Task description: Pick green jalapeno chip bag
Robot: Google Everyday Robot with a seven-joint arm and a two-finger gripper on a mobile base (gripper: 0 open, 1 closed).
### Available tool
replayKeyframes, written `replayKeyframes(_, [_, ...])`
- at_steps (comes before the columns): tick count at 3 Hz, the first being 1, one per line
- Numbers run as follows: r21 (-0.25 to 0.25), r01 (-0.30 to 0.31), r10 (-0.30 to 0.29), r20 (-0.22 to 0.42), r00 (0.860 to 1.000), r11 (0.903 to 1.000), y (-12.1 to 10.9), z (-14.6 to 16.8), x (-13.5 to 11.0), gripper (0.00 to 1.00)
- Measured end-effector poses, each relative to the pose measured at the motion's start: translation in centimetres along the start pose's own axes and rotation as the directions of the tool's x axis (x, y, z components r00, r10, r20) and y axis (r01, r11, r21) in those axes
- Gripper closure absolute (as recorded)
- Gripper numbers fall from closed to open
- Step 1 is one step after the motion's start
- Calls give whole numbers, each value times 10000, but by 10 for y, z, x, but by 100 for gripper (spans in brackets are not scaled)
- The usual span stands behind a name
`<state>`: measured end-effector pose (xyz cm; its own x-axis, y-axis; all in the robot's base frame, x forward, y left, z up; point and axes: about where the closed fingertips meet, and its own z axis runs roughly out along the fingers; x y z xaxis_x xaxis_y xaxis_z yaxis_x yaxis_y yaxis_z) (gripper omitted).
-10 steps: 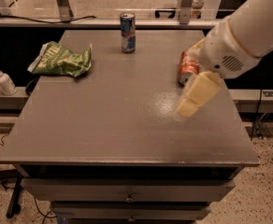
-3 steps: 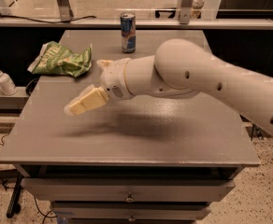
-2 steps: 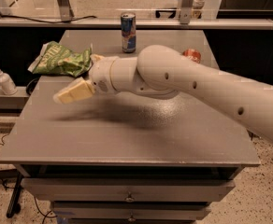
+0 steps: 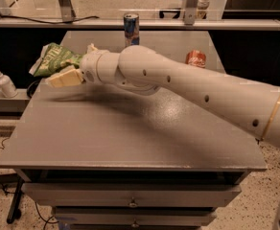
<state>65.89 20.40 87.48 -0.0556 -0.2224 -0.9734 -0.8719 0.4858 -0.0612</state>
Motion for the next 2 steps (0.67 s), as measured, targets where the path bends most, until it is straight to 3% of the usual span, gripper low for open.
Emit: replayKeyframes(2, [608, 58, -35, -380, 9993, 9981, -34, 24, 21, 0])
